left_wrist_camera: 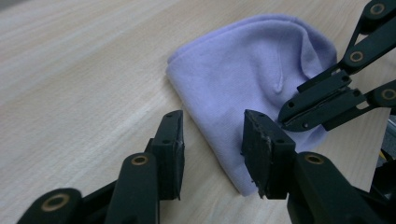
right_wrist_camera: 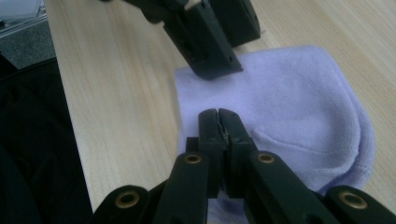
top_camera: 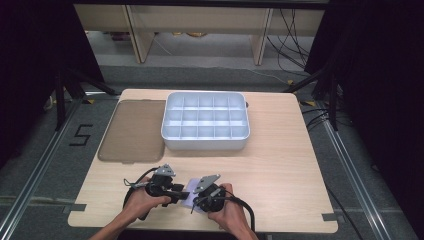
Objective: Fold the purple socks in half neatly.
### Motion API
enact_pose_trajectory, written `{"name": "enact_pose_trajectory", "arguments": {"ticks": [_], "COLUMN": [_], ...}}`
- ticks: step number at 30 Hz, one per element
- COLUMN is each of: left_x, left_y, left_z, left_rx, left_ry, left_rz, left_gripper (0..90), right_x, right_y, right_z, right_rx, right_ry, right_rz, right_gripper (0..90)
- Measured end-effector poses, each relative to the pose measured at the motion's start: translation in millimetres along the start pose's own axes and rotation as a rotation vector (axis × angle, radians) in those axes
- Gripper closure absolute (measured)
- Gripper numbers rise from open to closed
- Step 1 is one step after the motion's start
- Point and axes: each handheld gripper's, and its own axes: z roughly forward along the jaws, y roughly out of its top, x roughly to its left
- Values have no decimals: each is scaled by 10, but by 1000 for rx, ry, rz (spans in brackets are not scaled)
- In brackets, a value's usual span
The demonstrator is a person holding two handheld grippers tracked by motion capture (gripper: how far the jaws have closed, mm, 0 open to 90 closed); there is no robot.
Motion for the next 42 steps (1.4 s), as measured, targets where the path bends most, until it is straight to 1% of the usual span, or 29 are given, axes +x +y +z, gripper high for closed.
{"name": "enact_pose_trajectory", "arguments": {"ticks": [2, 3, 5, 6, 7, 8, 9, 11, 12, 15, 16, 17, 18, 22, 23, 25, 27, 28, 30, 31, 32, 33, 34, 35, 36, 37, 39, 40, 42], "left_x": [-24, -31, -45, -52, -57, -69, -72, -95, -94, -101, -109, -109, -115, -128, -129, -158, -164, -172, -192, -187, -200, -212, -215, -208, -214, -216, -216, -208, -214], "left_y": [1, 4, 5, 4, 1, -5, -2, 1, 4, 7, 6, 10, 12, 9, 7, 7, 15, 18, 16, 21, 14, 14, 13, 19, 14, 14, 18, 25, 22], "left_z": [24, 32, 51, 54, 58, 55, 49, 42, 29, -2, -13, -29, -51, -111, -126, -129, -143, -145, -137, -142, -131, -119, -117, -131, -129, -128, -128, -130, -129], "left_rx": [-7, -8, -11, -9, -19, -25, -27, -37, -31, -29, -33, -37, -35, -39, -24, -31, -11, -6, -7, 5, 3, -11, -10, 8, 5, 2, 3, 5, 5], "left_ry": [11, 2, 2, 3, 7, 10, 14, 14, 24, 24, 27, 28, 34, 43, 54, 65, 76, 73, 74, 78, 77, 70, 71, 73, 74, 73, 73, 79, 76], "left_rz": [7, 7, 13, 11, 30, 27, 42, 45, 68, 90, 85, 94, 96, 121, 134, 144, 179, 181, 181, 203, 188, 185, 185, 208, 195, 192, 197, 219, 217], "left_gripper": [612, 624, 650, 679, 708, 751, 796, 823, 828, 832, 833, 833, 833, 833, 833, 833, 833, 833, 832, 832, 832, 832, 832, 832, 832, 832, 832, 833, 833], "right_x": [-3, -2, -15, -3, -5, -1, -4, -6, -20, -4, 14, 17, 34, 92, 105, 104, 97, 74, 14, -4, -50, -94, -173, -209, -278, -298, -349, -373, -428], "right_y": [2, -1, 2, -2, -2, -3, -1, -4, -3, 15, 18, 26, 36, 64, 72, 97, 101, 108, 124, 132, 147, 158, 166, 168, 160, 157, 150, 146, 141], "right_z": [-9, 2, -2, 1, -3, -3, 2, 0, 2, -34, -40, -43, -39, 73, 101, 102, 101, 98, 32, 18, -15, -33, -34, -44, -21, -11, 1, 13, 22], "right_rx": [6, -3, -11, -4, -5, -4, -9, -11, -22, -55, -56, -60, -73, -43, -42, -35, -34, -49, -68, -77, -83, -86, -100, -87, -98, -95, -86, -86, -92], "right_ry": [0, 0, -2, 0, 6, 7, 13, 1, -5, 17, 15, 9, 28, 37, 41, 45, 38, 43, 9, 12, -13, -23, -41, -46, -63, -65, -84, -93, -113], "right_rz": [-4, -3, -32, -4, -6, -2, -15, -6, -27, -20, -6, -27, -33, -54, -46, -63, -50, -72, -40, -36, -29, -9, -15, -5, 2, 15, 20, 25, 35], "right_gripper": [887, 887, 887, 886, 886, 886, 886, 886, 885, 885, 885, 885, 885, 885, 885, 885, 885, 885, 885, 885, 885, 885, 885, 885, 885, 886, 886, 886, 885]}}
